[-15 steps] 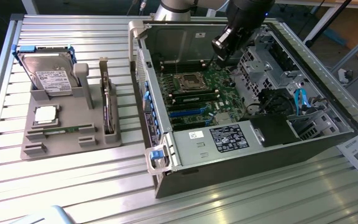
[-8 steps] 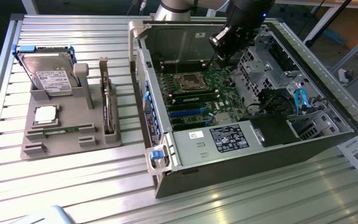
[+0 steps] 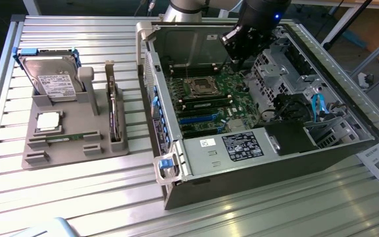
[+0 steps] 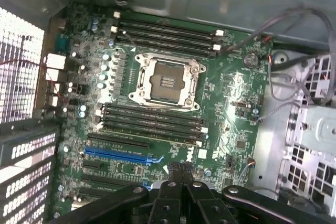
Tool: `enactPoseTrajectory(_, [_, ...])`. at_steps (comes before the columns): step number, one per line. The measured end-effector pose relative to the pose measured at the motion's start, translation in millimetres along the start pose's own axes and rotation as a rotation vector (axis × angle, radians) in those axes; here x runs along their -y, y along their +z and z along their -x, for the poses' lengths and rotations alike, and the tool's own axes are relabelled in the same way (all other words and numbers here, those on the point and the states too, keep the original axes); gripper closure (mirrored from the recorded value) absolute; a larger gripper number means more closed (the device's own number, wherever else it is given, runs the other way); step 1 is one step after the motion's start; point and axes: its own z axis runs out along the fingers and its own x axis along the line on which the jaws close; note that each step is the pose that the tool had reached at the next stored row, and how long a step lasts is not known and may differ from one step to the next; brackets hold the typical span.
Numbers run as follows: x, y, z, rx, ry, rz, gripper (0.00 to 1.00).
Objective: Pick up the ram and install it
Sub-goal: 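Press down the ram until it locks into place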
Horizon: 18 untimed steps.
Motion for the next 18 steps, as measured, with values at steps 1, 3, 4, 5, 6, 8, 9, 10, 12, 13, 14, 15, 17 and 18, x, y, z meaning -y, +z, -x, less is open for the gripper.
enactPoseTrajectory(1, [0.0,0.0,0.0,0.0002,0.028,-0.0007,0.90])
enactPoseTrajectory(3, [0.0,0.0,0.0,0.0002,0.031,-0.0008,0.90])
enactPoseTrajectory(4, [0.0,0.0,0.0,0.0002,0.031,-0.0008,0.90])
enactPoseTrajectory(5, [0.0,0.0,0.0,0.0002,0.031,-0.0005,0.90])
enactPoseTrajectory(6, [-0.1,0.0,0.0,-0.0016,0.031,0.0010,0.90])
enactPoseTrajectory(8, [0.0,0.0,0.0,-0.0107,0.032,0.0058,0.90])
enactPoseTrajectory(9, [0.0,0.0,-0.1,-0.0115,0.032,0.0059,0.90])
enactPoseTrajectory(10, [0.0,0.0,-0.1,-0.0116,0.032,0.0058,0.90])
enactPoseTrajectory(12, [0.0,0.0,0.0,-0.0119,0.032,0.0065,0.90])
enactPoseTrajectory(13, [0.1,0.0,0.0,-0.0117,0.037,0.0073,0.90])
enactPoseTrajectory(14, [0.1,0.0,0.0,-0.0117,0.046,0.0074,0.90])
enactPoseTrajectory(15, [0.1,0.0,0.0,-0.0117,0.057,0.0074,0.90])
enactPoseTrajectory(17, [0.1,0.0,0.0,-0.0116,0.090,0.0067,0.90])
enactPoseTrajectory(18, [0.1,0.0,0.0,-0.0116,0.096,0.0066,0.90])
